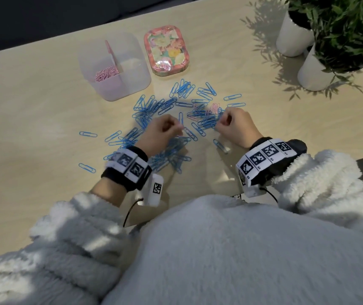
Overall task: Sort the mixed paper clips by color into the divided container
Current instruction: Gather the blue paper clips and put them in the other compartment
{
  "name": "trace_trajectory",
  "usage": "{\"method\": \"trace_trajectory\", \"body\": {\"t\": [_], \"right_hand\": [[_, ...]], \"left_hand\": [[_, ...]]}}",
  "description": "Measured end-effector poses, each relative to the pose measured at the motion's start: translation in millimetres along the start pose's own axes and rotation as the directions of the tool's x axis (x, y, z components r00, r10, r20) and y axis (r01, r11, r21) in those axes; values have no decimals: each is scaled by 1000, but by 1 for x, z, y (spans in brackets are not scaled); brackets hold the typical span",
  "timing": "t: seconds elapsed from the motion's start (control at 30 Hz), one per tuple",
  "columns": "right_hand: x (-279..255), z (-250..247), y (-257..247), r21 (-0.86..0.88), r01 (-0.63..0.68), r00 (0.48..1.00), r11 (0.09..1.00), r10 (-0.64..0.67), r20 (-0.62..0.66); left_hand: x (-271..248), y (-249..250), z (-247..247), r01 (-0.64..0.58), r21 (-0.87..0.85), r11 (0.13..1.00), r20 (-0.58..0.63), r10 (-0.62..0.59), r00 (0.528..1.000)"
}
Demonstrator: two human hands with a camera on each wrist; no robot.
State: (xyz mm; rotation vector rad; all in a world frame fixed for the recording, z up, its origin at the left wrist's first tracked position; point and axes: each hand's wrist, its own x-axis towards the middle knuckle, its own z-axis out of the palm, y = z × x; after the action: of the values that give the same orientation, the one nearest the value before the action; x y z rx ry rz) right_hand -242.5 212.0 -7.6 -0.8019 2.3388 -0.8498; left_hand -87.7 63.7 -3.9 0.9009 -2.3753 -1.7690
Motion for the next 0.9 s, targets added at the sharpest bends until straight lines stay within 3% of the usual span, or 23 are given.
{"method": "trace_trajectory", "body": {"t": [0.07,0.17,0.23,0.3,0.37,0.43,0.53,0.63,0.73,0.9], "right_hand": [[8,0,-3,95,-13,999,995,17,-46],[13,7,-6,271,-55,997,961,40,60],[15,11,-10,270,-75,991,960,43,123],[18,13,-13,150,-14,988,989,-9,152],[20,13,-13,-24,59,987,998,-54,153],[18,13,-10,-172,101,986,980,-76,147],[14,12,-6,-349,162,981,923,-115,153],[13,7,0,-386,141,985,912,-88,150],[13,-2,-1,-335,89,983,938,-29,182],[31,9,-24,-345,145,985,927,-101,143]], "left_hand": [[4,0,-11,102,-200,975,-60,-116,991],[12,7,-16,258,-396,881,0,-282,960],[19,11,-12,264,-265,928,11,-271,963],[26,15,-2,134,97,986,15,-136,991],[32,15,8,-4,471,882,80,-39,996],[36,11,13,-66,664,744,120,-19,993],[40,7,10,-98,710,697,154,-18,988],[34,12,1,-84,646,759,195,-59,979],[29,12,-14,-42,595,802,122,-38,992],[28,5,-26,18,708,706,6,-31,999]]}}
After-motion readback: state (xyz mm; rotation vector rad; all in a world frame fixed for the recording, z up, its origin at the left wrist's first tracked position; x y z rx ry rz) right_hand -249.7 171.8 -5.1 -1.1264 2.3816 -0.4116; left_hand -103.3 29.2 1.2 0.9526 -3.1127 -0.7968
